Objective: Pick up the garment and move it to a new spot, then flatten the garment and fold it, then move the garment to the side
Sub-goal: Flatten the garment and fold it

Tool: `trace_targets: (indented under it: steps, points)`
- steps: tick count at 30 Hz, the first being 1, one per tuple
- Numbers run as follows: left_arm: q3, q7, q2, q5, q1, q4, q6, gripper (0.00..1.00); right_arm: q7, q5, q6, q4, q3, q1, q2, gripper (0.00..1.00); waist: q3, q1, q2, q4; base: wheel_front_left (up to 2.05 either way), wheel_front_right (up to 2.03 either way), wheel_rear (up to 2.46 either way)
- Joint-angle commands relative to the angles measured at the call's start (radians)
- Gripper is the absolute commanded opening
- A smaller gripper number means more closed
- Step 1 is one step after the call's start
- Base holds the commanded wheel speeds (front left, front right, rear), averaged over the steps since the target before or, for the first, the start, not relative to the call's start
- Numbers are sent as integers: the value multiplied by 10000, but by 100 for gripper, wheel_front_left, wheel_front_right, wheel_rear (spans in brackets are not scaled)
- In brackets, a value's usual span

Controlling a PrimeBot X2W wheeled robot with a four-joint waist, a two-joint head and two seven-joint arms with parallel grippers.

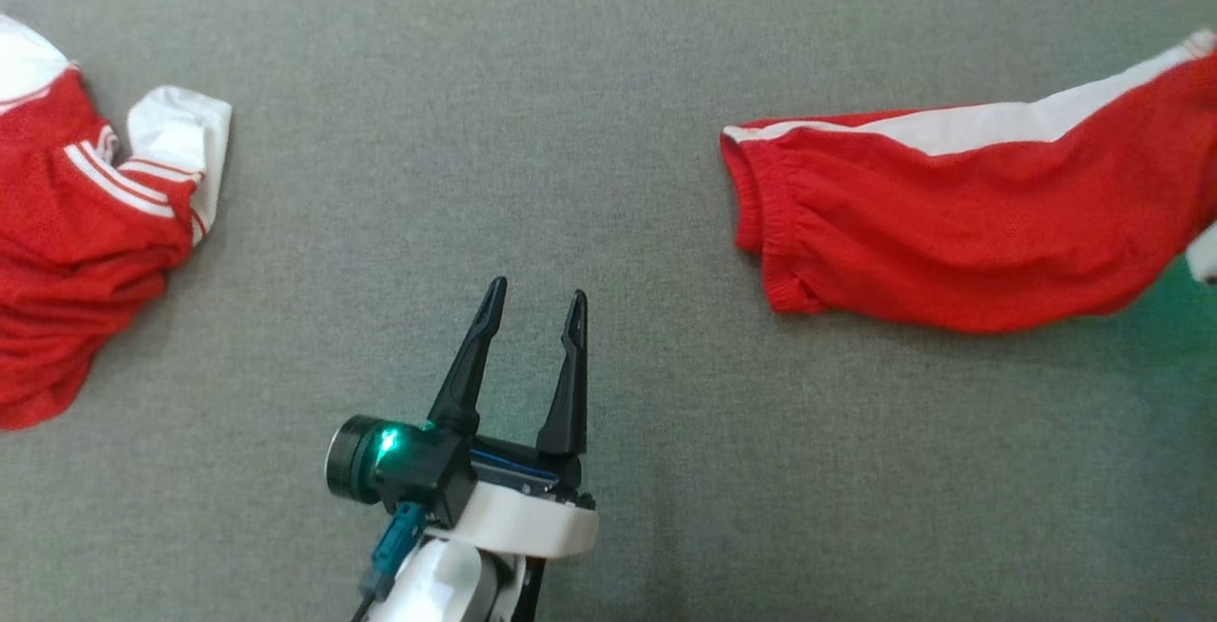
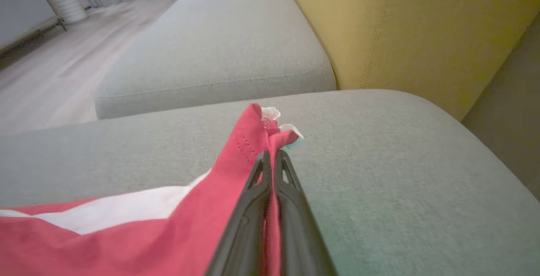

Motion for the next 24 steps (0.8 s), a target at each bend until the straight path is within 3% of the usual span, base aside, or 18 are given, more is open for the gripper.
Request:
trace_targets:
  steps: [1,10,22,23,24]
  points:
    - [223,-51,-25,-9,63,-204,-60,100,-270,120,-11,-475,150,-89,-61,0,-295,0,0,80,0,0,0]
    - [69,-51,-26,-199,405,45,-98,100,-425,-151,-11,-1845,178,285,1100,0,-1223,0,0,691,0,0,0]
    - [-65,-51,-26,-381,680,208,-168,100,372,-1863,-11,-3362,-353,1624,3595,0,-1692,0,0,1435,0,0,0]
    - [-71,-51,-26,-390,668,208,-163,100,441,-2076,-11,-3440,-405,1723,3813,19,-1690,0,0,1464,0,0,0]
    - [-71,-51,-26,-399,654,200,-150,100,503,-2233,-11,-3560,-459,1826,4038,69,-1693,0,0,1489,0,0,0]
